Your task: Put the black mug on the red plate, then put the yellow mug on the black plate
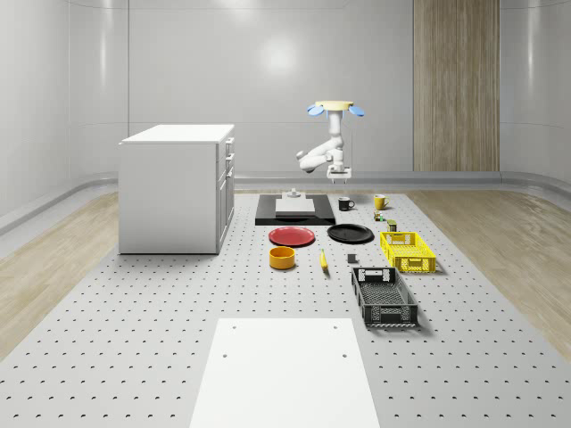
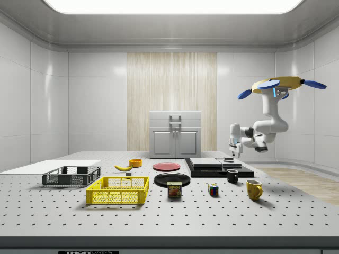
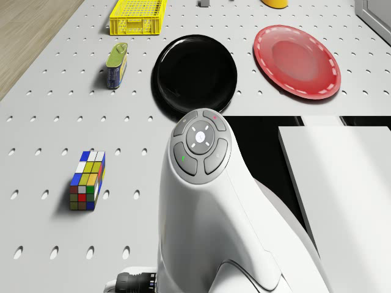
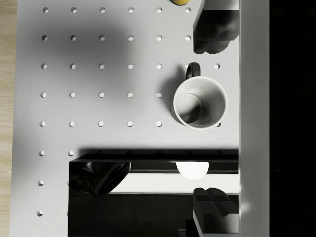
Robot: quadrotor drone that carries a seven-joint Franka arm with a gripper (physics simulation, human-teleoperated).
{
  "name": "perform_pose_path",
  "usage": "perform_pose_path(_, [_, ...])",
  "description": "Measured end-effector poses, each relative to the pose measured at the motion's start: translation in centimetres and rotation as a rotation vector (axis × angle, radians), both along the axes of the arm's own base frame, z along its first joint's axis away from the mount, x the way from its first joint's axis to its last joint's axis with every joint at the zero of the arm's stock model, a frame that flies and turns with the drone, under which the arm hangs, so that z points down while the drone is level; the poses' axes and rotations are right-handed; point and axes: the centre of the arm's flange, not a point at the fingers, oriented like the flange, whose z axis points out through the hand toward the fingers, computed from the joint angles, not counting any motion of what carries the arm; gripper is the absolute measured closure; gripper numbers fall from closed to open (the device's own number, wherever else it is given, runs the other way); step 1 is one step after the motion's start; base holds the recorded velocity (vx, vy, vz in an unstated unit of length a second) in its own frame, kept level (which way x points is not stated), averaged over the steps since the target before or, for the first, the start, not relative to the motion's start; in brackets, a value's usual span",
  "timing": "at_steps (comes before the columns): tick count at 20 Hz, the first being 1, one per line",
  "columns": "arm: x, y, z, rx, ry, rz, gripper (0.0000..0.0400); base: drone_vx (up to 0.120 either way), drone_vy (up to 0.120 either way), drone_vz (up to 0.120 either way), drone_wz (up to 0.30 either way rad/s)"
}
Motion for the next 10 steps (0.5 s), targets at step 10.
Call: perform_pose_path(10, [0.00, -0.15, -0.01, -0.016, 0.001, 0.000, 0.0000, 0.092, -0.020, -0.052, 0.000])
